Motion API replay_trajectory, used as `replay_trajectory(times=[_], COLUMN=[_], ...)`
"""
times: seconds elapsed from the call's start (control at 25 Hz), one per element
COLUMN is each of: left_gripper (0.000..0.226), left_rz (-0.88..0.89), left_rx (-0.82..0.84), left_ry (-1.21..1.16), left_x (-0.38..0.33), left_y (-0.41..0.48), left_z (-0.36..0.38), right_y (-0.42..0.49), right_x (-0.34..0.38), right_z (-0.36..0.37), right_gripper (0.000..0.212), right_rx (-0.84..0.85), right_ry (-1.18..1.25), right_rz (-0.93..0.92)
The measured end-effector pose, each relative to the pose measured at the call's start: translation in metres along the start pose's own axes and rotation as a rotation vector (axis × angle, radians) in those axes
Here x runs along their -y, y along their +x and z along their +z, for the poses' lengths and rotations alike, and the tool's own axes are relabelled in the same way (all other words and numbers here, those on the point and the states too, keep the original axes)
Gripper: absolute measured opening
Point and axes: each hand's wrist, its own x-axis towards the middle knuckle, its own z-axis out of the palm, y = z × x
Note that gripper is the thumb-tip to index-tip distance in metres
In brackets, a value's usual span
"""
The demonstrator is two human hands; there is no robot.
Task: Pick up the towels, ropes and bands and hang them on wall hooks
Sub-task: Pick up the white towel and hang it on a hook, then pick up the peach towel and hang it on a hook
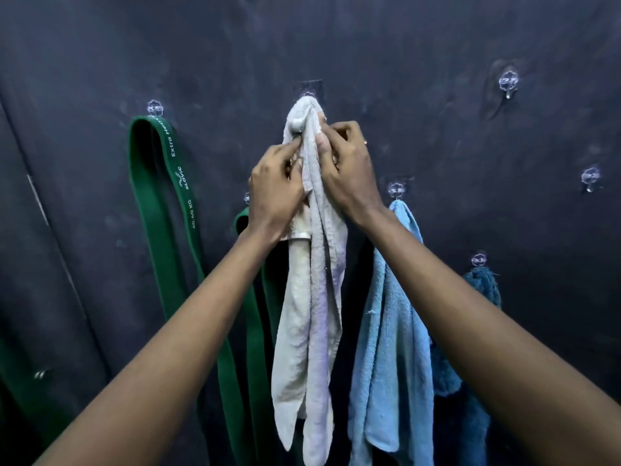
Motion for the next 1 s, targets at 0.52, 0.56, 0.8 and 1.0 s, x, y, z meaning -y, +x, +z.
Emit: replay_trajectory(times=[0.52, 0.56, 0.8, 1.0], left_gripper=[0.025, 0.027, 0.04, 0.045], left_rz=[0.247, 0.367, 0.368, 0.366], left_rx=[-0.095, 0.035, 0.59, 0.895], left_ry=[0.168, 0.205, -0.04, -0.086], left_x=[-0.009, -0.012, -0.029, -0.065], left_y=[-0.052, -0.067, -0.104, -0.131], left_z=[-0.036, -0.033, -0.004, 0.062], right_y=[-0.042, -0.052, -0.121, -0.193], right_x=[-0.013, -0.014, -0.025, -0.05], right_z=[-0.045, -0.055, -0.164, -0.308], right_gripper=[0.045, 0.043, 0.032, 0.036], right_rx=[-0.024, -0.006, 0.13, 0.329], right_ry=[0.03, -0.025, -0.479, -0.845], right_rz=[0.109, 0.104, 0.112, 0.481])
